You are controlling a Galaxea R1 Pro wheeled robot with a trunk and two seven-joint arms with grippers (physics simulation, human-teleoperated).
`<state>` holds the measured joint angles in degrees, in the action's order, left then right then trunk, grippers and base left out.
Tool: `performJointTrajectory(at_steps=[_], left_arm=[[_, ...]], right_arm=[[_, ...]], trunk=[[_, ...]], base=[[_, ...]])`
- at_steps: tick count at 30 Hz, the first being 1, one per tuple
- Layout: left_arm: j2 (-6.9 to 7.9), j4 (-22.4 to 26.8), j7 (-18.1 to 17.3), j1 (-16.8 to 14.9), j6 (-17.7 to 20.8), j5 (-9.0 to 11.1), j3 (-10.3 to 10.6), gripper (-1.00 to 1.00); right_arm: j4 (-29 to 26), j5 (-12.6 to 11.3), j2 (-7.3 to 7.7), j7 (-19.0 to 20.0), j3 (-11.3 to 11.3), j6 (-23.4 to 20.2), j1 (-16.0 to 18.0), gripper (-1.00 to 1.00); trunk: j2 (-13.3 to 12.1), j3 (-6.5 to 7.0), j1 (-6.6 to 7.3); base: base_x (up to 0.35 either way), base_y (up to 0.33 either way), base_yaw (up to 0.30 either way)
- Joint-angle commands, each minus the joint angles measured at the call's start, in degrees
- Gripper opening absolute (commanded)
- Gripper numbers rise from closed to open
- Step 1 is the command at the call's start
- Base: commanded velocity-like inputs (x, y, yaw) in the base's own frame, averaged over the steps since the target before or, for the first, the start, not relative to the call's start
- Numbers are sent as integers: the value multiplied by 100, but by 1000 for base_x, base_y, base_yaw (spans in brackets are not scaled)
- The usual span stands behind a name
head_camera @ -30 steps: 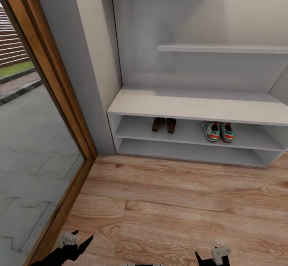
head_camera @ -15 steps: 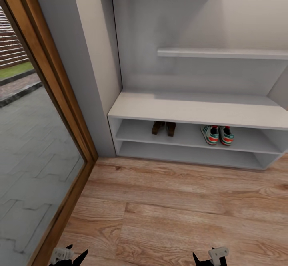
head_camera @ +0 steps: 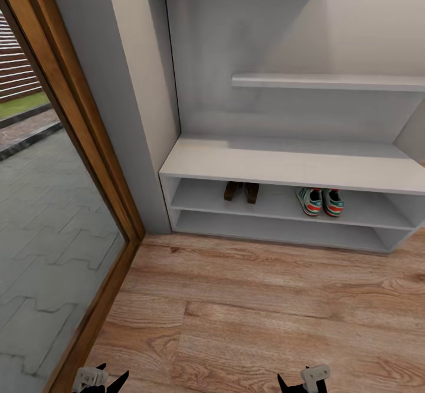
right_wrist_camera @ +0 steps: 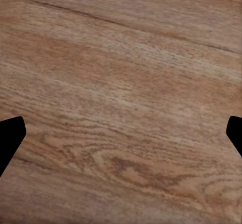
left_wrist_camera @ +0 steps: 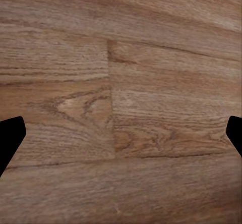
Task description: Pick up the two gym shoes and the two sandals from the corridor floor and place them onto the hallstand (shoe rack) in the corridor, making sure they are on the rack and not on the floor. Arrange them so the two gym shoes are next to each other and the two sandals are next to each other.
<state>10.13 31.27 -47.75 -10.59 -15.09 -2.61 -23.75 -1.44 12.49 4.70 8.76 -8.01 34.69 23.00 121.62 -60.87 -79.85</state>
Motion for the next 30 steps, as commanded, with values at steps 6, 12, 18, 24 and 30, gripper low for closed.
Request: performJointTrajectory(at_steps=[6, 12, 18, 24, 30], left_arm=[[-9, 1, -32, -5, -26, -36, -25, 100], [-11, 2, -33, -1, -22, -38, -24, 100], [-11, 2, -33, -1, -20, -36, -31, 100], [-17, -4, -33, -1, -20, -38, -25, 100], [-33, -4, -33, 1, -20, -36, -24, 100]], right_arm=[[4, 34, -10, 29, -51, 6, 3, 100], [4, 34, -13, 29, -50, 3, 3, 100], [4, 34, -13, 29, -51, 3, 3, 100], [4, 34, -13, 29, -50, 3, 3, 100], [4, 34, -13, 29, -51, 3, 3, 100]], trunk=[[2, -4, 1], [2, -4, 1], [2, -4, 1], [2, -4, 1], [-159, 68, 89]], base=[[0, 0, 0], [0, 0, 0], [0, 0, 0], [0, 0, 0], [0, 0, 0]])
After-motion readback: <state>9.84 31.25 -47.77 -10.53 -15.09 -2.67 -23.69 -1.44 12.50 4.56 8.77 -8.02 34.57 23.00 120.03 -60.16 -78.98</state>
